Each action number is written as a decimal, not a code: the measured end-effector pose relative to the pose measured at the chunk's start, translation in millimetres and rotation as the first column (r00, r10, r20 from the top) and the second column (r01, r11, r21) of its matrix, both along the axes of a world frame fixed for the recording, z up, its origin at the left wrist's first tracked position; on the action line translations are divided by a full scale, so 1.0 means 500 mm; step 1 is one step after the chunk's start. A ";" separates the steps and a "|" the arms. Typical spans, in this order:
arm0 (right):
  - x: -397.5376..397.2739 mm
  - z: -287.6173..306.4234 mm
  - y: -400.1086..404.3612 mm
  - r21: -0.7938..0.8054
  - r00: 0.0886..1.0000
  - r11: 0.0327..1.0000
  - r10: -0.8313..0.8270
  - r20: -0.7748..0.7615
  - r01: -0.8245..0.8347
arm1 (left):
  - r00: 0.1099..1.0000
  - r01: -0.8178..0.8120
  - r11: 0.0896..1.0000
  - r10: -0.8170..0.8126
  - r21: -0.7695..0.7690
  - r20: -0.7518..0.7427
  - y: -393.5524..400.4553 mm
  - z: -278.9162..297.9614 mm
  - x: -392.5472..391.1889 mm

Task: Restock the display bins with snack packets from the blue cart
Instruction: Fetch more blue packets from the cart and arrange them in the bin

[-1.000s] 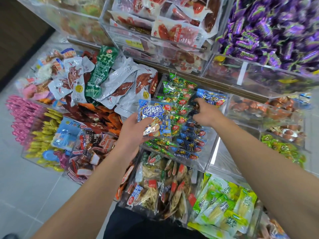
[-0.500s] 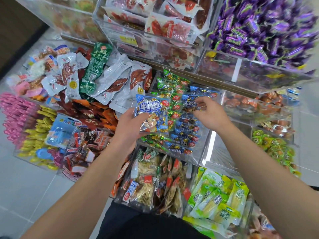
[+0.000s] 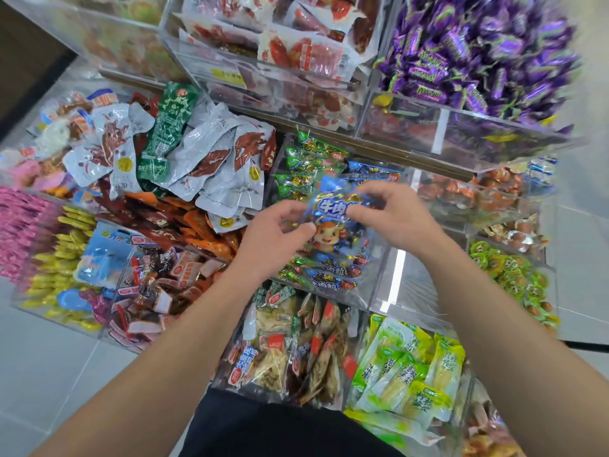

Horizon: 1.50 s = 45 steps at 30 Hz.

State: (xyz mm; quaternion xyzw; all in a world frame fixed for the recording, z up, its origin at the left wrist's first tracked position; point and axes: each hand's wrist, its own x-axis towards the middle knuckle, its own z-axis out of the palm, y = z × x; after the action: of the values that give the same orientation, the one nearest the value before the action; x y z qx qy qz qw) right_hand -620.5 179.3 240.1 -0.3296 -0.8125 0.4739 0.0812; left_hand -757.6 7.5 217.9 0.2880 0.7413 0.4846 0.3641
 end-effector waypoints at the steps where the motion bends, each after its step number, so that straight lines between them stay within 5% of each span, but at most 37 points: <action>1: 0.008 0.001 0.013 0.029 0.997 0.997 -0.073 -0.027 0.074 | 0.994 -0.010 1.000 0.008 -0.023 -0.105 -0.002 0.001 -0.005; 5: 0.031 0.013 0.062 0.246 0.939 0.907 -0.318 -0.134 0.342 | 0.868 -0.045 0.998 0.018 -0.042 -0.496 -0.013 -0.003 -0.027; 9: 0.021 0.018 0.079 0.482 0.947 0.819 -0.307 -0.090 0.311 | 0.686 0.086 0.967 -0.231 -0.239 -0.690 -0.002 -0.033 -0.039; 12: -0.003 -0.002 0.071 0.608 0.973 0.776 -0.231 0.032 0.164 | 0.633 0.111 0.899 -0.392 -0.422 -0.667 0.005 -0.065 -0.036; 21: -0.064 -0.049 0.063 0.612 0.971 0.774 -0.235 0.042 0.161 | 0.610 0.091 0.904 -0.381 -0.417 -0.695 -0.002 -0.104 -0.030; 25: -0.055 -0.101 0.060 0.405 0.951 0.914 -0.112 0.287 -0.015 | 0.601 0.082 0.909 -0.373 -0.410 -0.707 -0.006 -0.114 -0.031; 28: -0.054 -0.116 0.049 0.516 0.872 0.835 -0.096 0.480 -0.192 | 0.607 0.076 0.915 -0.358 -0.396 -0.710 -0.006 -0.116 -0.032; 30: -0.057 -0.106 0.055 0.607 0.880 0.773 -0.144 0.453 -0.186 | 0.620 0.069 0.919 -0.345 -0.388 -0.705 -0.006 -0.117 -0.033; 34: -0.052 -0.079 0.094 0.662 0.967 0.745 -0.221 0.125 0.085 | 0.627 0.067 0.929 -0.322 -0.363 -0.709 -0.006 -0.119 -0.033; 38: -0.052 -0.087 0.128 0.662 0.904 0.749 -0.262 0.338 -0.030 | 0.636 0.065 0.934 -0.311 -0.353 -0.706 -0.006 -0.119 -0.032; 45: -0.076 -0.081 0.154 0.611 0.888 0.791 -0.273 0.369 -0.011 | 0.653 0.075 0.934 -0.311 -0.349 -0.690 -0.007 -0.118 -0.035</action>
State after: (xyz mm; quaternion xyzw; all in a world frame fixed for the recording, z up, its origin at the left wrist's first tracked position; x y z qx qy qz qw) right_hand -658.5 256.5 199.7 -0.4421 -0.8909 0.0996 0.0294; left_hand -775.0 4.2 158.8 0.4797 0.8517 0.1712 0.1229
